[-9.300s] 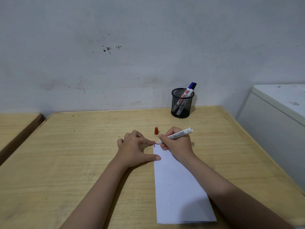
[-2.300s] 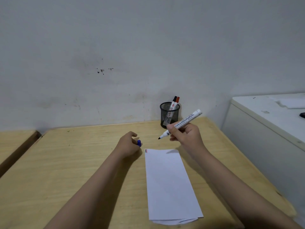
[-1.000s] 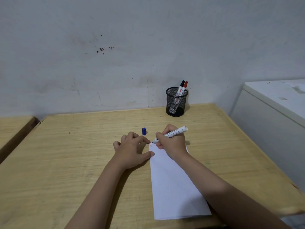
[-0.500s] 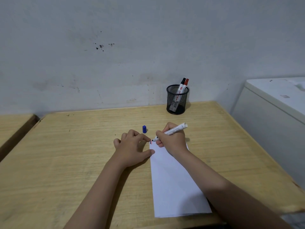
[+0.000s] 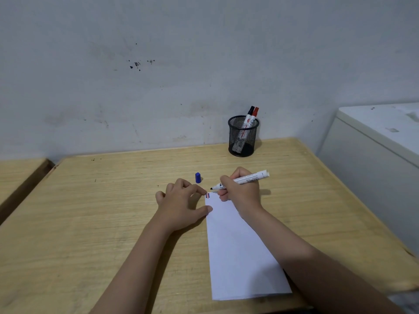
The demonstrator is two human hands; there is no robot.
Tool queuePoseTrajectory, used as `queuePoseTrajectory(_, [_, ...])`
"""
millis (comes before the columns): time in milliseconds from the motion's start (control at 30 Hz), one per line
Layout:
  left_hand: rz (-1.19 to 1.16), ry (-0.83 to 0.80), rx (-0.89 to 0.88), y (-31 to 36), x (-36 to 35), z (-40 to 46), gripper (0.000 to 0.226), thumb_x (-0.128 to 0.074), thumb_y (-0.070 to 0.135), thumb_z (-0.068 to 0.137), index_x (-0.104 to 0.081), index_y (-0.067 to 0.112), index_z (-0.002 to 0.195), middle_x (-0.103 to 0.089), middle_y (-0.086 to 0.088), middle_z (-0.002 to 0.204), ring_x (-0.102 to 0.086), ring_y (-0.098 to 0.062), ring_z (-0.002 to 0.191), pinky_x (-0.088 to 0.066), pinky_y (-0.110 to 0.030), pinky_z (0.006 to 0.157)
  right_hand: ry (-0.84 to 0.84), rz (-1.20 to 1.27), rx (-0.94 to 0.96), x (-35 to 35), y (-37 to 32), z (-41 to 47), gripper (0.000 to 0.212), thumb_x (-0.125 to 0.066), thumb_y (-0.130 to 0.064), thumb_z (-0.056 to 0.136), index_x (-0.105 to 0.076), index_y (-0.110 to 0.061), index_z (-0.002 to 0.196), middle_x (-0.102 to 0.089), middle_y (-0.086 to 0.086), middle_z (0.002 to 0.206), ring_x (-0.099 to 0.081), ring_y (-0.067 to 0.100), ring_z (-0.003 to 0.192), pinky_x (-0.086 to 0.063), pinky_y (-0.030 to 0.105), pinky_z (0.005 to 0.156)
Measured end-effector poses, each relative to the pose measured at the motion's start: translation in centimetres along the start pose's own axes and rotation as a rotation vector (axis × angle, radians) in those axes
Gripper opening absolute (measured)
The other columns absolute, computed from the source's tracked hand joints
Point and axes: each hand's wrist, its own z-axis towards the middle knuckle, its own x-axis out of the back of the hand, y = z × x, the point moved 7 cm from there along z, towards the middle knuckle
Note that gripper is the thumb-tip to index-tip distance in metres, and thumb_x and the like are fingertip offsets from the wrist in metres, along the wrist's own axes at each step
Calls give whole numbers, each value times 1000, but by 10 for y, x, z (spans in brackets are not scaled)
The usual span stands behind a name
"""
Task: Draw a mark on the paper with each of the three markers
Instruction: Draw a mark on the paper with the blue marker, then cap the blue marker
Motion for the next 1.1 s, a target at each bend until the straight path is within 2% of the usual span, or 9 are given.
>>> queuePoseTrajectory(167, [-196,135,37,4,14,7,44,-62,57,64,-50,47,104,-47,20,105,-46,-4,101,-18,-32,88,13,108,-64,3,2,0,33,-71,-9,79,-46,-14,57,-68,13,58,-66,24,50,-53,31,49])
queuePoseTrajectory(267, [-243,246,51,8,26,21,39,-63,39,77,-53,40,115,-55,13,109,-55,-6,86,-33,-36,90,5,168,-89,3,1,0,34,-72,-10,80,-45,-14,60,-67,14,60,-65,23,50,-52,30,47])
queuePoseTrajectory(367, [-203,162,51,13,22,39,32,-60,30,85,-61,27,116,-60,1,108,-59,-16,84,-49,-40,85,2,190,-112,4,1,0,33,-73,-11,80,-45,-14,62,-66,5,51,-66,21,49,-54,29,47])
queuePoseTrajectory(500, [-189,113,70,14,17,47,19,-66,23,84,-70,11,97,-70,-6,94,-63,-21,87,-50,-29,74,2,201,-141,5,1,-1,32,-73,-13,80,-46,-14,64,-68,3,51,-68,19,50,-55,29,49])
queuePoseTrajectory(567, [-299,167,108,12,21,43,14,-71,19,80,-71,10,90,-69,-2,83,-63,-17,77,-46,-18,64,-1,220,-153,5,-1,-1,31,-74,-14,79,-46,-14,65,-68,2,52,-69,19,51,-55,30,51])
queuePoseTrajectory(633, [-533,212,179,8,26,35,8,-73,13,76,-71,11,83,-69,0,76,-63,-12,69,-44,-9,56,1,249,-157,6,-6,0,31,-74,-15,79,-45,-14,66,-68,2,52,-68,19,50,-54,30,52])
queuePoseTrajectory(767, [-1069,187,276,11,32,15,5,-72,5,77,-71,8,82,-73,-7,75,-71,-10,68,-55,-17,63,-12,353,-67,10,-30,0,30,-73,-11,80,-46,-12,67,-66,7,54,-65,18,48,-53,29,50])
queuePoseTrajectory(900, [-1258,136,270,25,37,4,9,-71,6,79,-71,4,87,-75,-5,72,-72,-11,72,-57,-19,66,-94,363,42,6,-58,-8,32,-70,-5,82,-44,-12,64,-62,6,54,-63,19,47,-52,27,46])
queuePoseTrajectory(1100, [-1376,123,227,43,45,-4,9,-70,6,78,-72,7,87,-74,-4,72,-71,-13,73,-56,-22,67,-138,233,143,6,-86,-19,30,-67,-1,83,-45,-9,64,-62,4,51,-64,18,44,-53,26,43])
